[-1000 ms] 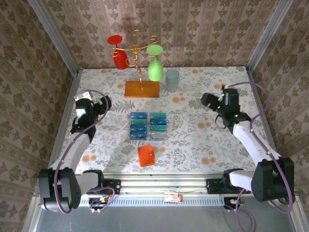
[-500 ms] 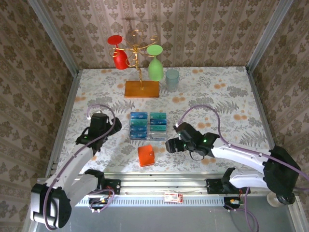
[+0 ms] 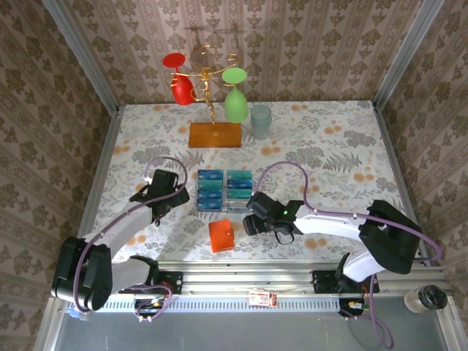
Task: Put the credit cards into the card holder
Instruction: Move the storage box to the center of the table.
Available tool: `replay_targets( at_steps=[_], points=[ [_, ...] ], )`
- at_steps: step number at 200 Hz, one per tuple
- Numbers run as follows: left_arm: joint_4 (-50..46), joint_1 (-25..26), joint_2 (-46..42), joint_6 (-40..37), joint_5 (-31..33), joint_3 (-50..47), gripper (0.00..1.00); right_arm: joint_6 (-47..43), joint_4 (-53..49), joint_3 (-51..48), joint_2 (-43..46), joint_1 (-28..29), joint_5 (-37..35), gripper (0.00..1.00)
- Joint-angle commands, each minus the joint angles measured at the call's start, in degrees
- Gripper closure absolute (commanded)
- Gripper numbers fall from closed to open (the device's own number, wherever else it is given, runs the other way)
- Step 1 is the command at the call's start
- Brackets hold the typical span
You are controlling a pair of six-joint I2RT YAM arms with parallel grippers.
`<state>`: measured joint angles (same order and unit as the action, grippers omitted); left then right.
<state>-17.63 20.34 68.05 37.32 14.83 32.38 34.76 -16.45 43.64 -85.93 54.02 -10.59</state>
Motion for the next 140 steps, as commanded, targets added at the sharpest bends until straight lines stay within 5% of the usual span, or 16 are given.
replay_targets(
  at_steps=[1,140],
  points=[
    [1.9,0.6,1.7,-1.5,1.3,1.9,0.0,0.6,0.5,2.4,-2.3,0.4,-4.3,0.17],
    [9.9,8.7,14.3,-2.8,1.4,8.0,0.0,4.1,1.4,2.2,-3.8,-7.0,-8.3,0.17]
  ],
)
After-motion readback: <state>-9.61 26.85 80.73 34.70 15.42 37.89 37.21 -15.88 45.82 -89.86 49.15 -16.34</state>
